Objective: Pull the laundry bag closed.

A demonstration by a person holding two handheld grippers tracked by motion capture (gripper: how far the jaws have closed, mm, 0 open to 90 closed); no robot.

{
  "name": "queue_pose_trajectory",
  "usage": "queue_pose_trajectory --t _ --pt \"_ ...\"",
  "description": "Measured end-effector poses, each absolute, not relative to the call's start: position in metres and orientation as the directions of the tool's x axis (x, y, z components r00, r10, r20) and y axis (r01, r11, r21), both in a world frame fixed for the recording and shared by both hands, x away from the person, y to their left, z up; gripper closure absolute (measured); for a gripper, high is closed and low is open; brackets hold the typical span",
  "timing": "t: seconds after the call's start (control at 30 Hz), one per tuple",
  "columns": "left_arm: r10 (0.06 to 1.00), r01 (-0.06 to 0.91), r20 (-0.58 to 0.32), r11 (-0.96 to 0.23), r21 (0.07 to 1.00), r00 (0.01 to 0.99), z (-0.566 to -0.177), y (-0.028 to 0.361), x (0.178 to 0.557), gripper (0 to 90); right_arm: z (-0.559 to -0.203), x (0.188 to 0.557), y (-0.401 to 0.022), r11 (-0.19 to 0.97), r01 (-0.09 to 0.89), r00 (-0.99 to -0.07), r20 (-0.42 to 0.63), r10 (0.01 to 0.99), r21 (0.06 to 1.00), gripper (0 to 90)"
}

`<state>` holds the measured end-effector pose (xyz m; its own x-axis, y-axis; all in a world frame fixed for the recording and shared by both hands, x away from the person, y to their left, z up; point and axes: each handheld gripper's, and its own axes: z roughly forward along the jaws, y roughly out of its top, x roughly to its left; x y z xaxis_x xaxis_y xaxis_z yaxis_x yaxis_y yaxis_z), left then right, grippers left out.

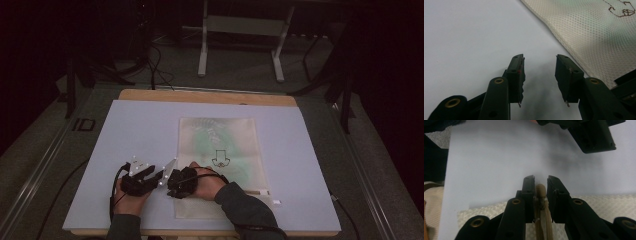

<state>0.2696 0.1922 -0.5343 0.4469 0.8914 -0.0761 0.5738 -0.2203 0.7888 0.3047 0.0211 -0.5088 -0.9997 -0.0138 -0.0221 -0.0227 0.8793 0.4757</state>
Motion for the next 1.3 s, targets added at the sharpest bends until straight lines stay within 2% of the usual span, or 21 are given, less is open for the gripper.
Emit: queue_pose_trajectory --t 0.23,0.5,0.77,1.2,1.3 --pt "0.893 0.574 -0.080 -0.215 0.790 0.444 -0.534 0.193 0.269 58.0 -0.512 0.304 0.025 0.881 -0.019 -1.000 -0.031 -0.005 0.472 80.9" --pt "0.893 0.573 -0.081 -0.212 0.792 0.443 -0.534 0.194 0.269 58.0 -0.502 0.303 0.016 0.843 -0.009 -1.000 -0.027 0.007 0.538 80.9" --pt "0.892 0.576 -0.081 -0.216 0.788 0.445 -0.534 0.193 0.269 57.7 -0.495 0.301 -0.002 0.830 0.004 -0.999 -0.029 0.024 0.558 81.0" --pt "0.886 0.577 -0.078 -0.227 0.785 0.456 -0.534 0.191 0.269 57.6 -0.508 0.306 -0.018 0.834 0.052 -0.998 0.010 0.056 0.549 78.8" --pt "0.885 0.578 -0.082 -0.227 0.784 0.459 -0.534 0.190 0.269 57.6 -0.511 0.306 -0.017 0.842 0.051 -0.999 0.015 0.051 0.537 80.9"
